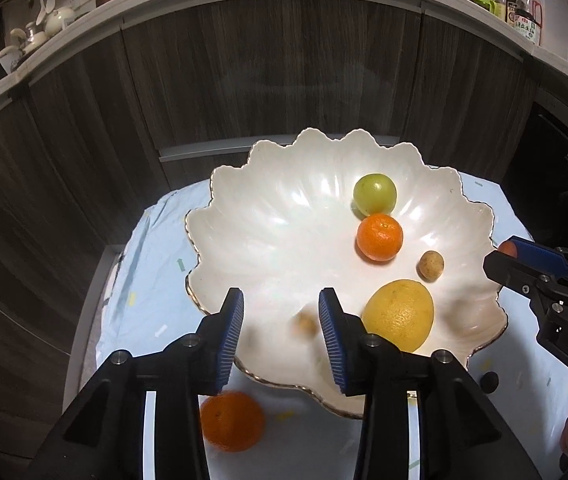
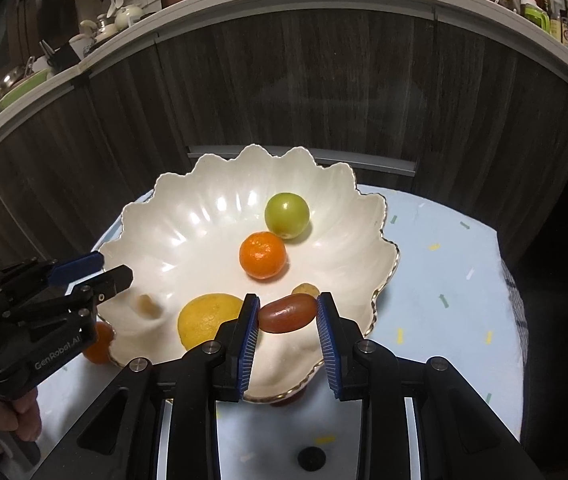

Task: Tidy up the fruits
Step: 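Carry the kiwi and date over the white bowl and open both tools, then withdraw both open tools toward the yellow mango and the dark blueberry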

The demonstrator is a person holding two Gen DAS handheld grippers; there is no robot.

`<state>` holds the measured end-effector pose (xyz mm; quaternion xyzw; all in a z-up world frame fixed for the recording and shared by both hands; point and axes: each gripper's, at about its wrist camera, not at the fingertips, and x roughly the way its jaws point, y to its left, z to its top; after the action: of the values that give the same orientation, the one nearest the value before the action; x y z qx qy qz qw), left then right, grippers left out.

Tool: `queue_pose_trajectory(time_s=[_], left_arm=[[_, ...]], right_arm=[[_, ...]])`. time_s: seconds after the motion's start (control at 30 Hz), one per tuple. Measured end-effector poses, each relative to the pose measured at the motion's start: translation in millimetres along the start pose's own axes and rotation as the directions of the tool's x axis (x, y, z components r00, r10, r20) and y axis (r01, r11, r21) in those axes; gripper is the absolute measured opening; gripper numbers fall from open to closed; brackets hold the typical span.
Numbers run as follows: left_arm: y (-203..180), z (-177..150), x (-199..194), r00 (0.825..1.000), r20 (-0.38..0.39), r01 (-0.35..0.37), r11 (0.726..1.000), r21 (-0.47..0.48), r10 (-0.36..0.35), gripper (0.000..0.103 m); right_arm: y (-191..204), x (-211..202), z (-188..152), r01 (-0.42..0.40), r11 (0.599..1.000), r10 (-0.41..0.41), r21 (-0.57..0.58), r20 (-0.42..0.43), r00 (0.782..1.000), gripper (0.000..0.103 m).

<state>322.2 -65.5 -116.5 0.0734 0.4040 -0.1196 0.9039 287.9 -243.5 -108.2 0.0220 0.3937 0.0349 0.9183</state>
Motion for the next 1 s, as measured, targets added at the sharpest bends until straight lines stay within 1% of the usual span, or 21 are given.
queue_pose_trajectory(time_s=[0.03, 0.07, 0.13, 0.17, 0.3, 0.43, 0.63, 0.7, 1.0], left_arm=[[0, 0, 0, 1.0, -0.002, -0.002, 1.0, -0.001, 0.002, 0.04], [0, 0, -1, 1.0, -0.002, -0.006, 1.0, -0.002, 0.006, 0.043], [1, 1, -4, 1.0, 0.006, -0.014, 1.0, -0.004, 0.014, 0.049], [1, 1, -6, 1.0, 0.011, -0.017, 1.0, -0.005, 0.017, 0.053], [1, 2, -14, 0.999, 0.029, -0.035, 0.999, -0.003, 0.035, 0.059], [2, 2, -22, 0.998, 0.04, -0.054, 0.999, -0.003, 0.054, 0.063], [0, 0, -37, 0.997, 0.046, -0.063, 0.998, -0.004, 0.063, 0.067], [-1, -2, -43, 0.996, 0.052, -0.071, 0.997, -0.003, 0.071, 0.072], [-10, -12, -68, 0.996, 0.061, -0.065, 0.998, -0.01, 0.065, 0.075]], right_arm=[[0, 0, 0, 0.003, 1.0, -0.003, 0.002, 0.001, 1.0, 0.038], [-1, -2, 0, 0.008, 1.0, -0.008, 0.005, 0.006, 1.0, 0.042], [-1, -5, 1, 0.016, 1.0, -0.016, 0.005, 0.017, 1.0, 0.053], [-1, -6, 1, 0.019, 1.0, -0.019, 0.006, 0.021, 1.0, 0.054], [-1, -12, 2, 0.022, 1.0, -0.022, 0.006, 0.031, 0.999, 0.055], [-1, -21, 1, 0.035, 0.999, -0.036, 0.009, 0.045, 0.998, 0.062], [0, -36, -3, 0.047, 0.999, -0.048, 0.018, 0.06, 0.997, 0.062], [-1, -42, -5, 0.054, 0.998, -0.055, 0.022, 0.066, 0.996, 0.062], [-5, -65, -21, 0.078, 0.996, -0.081, 0.039, 0.075, 0.994, 0.063]])
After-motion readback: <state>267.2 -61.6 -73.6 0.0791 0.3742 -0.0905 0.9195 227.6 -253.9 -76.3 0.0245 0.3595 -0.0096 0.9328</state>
